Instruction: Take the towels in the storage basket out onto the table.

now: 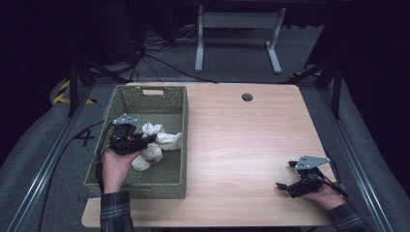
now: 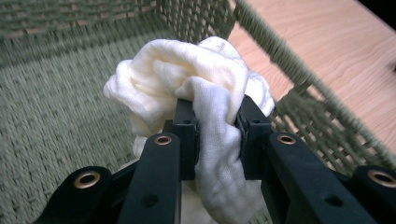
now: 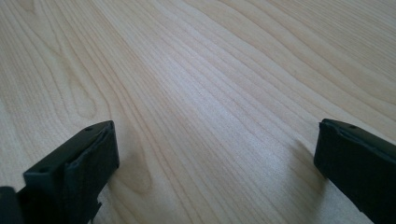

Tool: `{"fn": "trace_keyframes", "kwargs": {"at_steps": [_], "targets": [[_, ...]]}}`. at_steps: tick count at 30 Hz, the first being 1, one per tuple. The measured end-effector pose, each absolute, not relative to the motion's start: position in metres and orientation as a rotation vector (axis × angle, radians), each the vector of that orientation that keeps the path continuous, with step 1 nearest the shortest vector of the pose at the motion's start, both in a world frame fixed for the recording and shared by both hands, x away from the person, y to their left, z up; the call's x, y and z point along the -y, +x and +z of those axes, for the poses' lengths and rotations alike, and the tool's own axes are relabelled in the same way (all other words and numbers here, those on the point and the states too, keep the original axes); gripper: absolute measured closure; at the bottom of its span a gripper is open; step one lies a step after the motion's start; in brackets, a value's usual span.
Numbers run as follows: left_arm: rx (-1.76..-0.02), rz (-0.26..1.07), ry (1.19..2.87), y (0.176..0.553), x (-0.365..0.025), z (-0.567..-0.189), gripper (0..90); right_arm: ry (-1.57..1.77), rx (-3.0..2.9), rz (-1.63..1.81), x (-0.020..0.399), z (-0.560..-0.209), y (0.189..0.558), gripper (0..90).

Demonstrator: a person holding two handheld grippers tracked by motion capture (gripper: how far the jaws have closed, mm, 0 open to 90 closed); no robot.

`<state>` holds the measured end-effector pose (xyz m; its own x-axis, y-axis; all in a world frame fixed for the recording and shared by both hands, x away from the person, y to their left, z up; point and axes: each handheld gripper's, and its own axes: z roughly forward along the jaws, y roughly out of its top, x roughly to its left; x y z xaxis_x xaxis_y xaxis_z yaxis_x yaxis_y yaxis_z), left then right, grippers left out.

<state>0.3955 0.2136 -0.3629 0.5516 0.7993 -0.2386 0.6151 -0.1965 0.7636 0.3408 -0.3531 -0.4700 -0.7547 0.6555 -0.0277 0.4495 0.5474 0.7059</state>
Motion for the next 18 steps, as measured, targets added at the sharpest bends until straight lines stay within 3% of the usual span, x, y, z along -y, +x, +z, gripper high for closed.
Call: {"fn": "trace_keyframes", "kwargs": {"at_steps": [18], "targets": [[-0.999, 0.294, 1.793, 0.391, -0.214, -0.312, 74.9, 0.916, -2.5, 1.017, 0.353, -0.47, 0.341, 0.2]]}}
